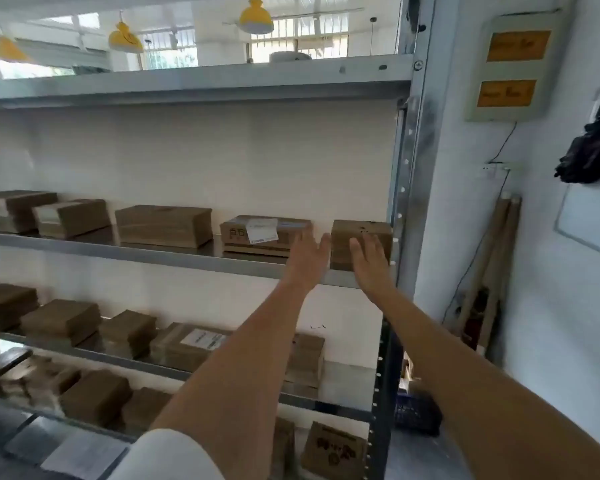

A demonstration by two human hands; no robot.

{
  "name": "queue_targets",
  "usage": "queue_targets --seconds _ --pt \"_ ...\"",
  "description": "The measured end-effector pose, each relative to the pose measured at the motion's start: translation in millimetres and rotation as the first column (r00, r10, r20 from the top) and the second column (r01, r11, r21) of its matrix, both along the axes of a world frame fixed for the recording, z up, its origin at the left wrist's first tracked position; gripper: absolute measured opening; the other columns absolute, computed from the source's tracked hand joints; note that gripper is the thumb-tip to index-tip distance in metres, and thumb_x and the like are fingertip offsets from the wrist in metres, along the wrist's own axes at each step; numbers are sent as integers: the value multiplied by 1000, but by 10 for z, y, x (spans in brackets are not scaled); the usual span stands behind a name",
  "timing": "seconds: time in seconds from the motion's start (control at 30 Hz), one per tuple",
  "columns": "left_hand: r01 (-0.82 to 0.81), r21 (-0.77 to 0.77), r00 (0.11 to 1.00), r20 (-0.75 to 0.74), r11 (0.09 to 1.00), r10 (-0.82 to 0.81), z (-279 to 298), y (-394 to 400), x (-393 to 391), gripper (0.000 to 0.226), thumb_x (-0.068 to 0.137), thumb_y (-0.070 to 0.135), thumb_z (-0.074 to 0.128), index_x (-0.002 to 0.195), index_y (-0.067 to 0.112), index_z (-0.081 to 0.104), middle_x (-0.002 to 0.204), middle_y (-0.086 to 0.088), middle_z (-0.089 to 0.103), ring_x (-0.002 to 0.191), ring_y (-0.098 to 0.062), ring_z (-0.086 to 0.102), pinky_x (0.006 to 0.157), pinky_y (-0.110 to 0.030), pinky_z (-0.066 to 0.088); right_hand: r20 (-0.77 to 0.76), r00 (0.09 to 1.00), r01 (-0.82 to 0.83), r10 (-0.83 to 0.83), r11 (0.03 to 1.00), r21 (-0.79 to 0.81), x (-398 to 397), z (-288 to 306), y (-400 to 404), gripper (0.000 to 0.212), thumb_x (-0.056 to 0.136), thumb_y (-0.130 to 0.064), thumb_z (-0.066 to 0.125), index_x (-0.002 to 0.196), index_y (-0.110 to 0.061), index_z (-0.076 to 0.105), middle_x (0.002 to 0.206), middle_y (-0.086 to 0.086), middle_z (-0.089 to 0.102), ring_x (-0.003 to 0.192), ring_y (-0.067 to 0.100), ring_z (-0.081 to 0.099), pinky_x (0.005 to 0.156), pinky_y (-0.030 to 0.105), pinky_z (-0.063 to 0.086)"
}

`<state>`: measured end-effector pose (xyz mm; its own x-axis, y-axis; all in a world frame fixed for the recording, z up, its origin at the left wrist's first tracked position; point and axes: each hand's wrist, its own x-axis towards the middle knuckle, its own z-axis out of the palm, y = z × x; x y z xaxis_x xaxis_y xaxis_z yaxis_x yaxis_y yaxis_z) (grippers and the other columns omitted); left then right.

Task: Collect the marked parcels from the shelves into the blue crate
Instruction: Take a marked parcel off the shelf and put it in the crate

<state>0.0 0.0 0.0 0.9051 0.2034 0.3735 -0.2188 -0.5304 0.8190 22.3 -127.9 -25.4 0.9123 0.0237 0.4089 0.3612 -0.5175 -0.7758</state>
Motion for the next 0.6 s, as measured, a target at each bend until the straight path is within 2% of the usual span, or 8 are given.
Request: queue_targets --seconds 0.17,0.27,0.33,0.4,0.47,0.53,0.6 --pt "127 -215 992 4 968 -129 -65 15 445 57 102 43 31 151 14 25 156 -9 28 143 -26 28 118 -38 22 53 990 138 -133 986 -93 304 -50 190 57 104 -40 28 153 -13 18 161 13 11 149 30 6 121 47 10" --pt "167 -264 986 35 950 -163 -113 -13 636 54 103 44 27 152 24 19 159 -2 22 142 -21 28 106 -26 23 156 962 251 -224 950 -184 391 -96 224 59 103 -41 29 152 -10 17 159 15 13 147 32 12 119 50 18" --pt "204 -256 978 105 945 -182 -161 -2 707 52 104 40 28 153 26 21 158 0 25 140 -18 30 102 -23 24 192 940 324 -281 913 -249 443 -136 217 63 102 -44 29 153 -9 14 160 16 10 148 32 10 120 49 18" --pt "224 -268 972 135 937 -194 -177 34 776 50 104 38 27 153 25 21 158 0 23 142 -17 27 106 -24 23 185 918 389 -351 891 -235 495 -150 219 65 102 -46 28 152 -8 13 161 18 6 148 35 7 119 47 17" --pt "228 -324 973 103 918 -205 -197 74 846 52 104 40 26 153 25 18 160 1 19 145 -18 22 110 -27 20 160 906 418 -391 882 -216 557 -141 231 66 101 -47 29 152 -9 14 160 21 4 147 39 12 117 49 24" --pt "223 -373 975 64 901 -215 -197 98 869 53 104 41 25 153 23 18 160 2 18 145 -16 19 107 -22 15 104 908 419 -406 893 -166 620 -120 247 66 101 -48 30 153 -12 11 158 23 6 143 41 19 113 52 30" --pt "232 -411 971 36 882 -238 -193 123 917 51 104 41 23 150 19 27 152 2 31 135 -9 28 100 -19 16 25 906 423 -422 902 -92 687 -98 254 66 101 -48 29 153 -12 10 157 24 10 141 42 24 113 55 29"
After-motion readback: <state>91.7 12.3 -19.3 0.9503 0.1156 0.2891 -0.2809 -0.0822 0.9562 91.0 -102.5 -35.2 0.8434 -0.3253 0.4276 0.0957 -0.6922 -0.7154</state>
